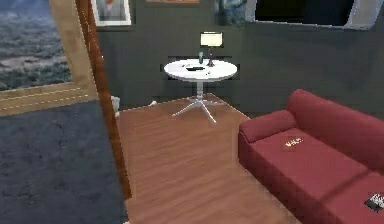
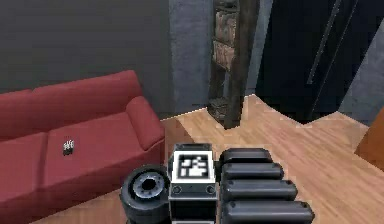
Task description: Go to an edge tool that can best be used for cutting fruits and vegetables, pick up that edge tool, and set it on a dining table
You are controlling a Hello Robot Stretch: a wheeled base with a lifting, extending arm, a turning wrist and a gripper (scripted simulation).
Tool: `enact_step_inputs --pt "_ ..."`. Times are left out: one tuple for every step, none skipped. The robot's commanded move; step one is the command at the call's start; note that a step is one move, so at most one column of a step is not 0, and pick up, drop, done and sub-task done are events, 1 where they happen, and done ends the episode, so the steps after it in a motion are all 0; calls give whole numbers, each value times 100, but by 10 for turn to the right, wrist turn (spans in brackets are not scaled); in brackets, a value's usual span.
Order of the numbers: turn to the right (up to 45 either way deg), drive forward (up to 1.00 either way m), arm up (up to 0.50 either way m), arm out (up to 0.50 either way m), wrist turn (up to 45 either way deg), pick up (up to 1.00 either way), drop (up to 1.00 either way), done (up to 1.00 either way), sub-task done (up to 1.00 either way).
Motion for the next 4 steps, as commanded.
enact_step_inputs --pt "-30 0 0 0 0 0 0 0 0" --pt "0 100 0 0 0 0 0 0 0" --pt "-30 0 0 0 0 0 0 0 0" --pt "0 10 0 0 0 0 0 0 0"
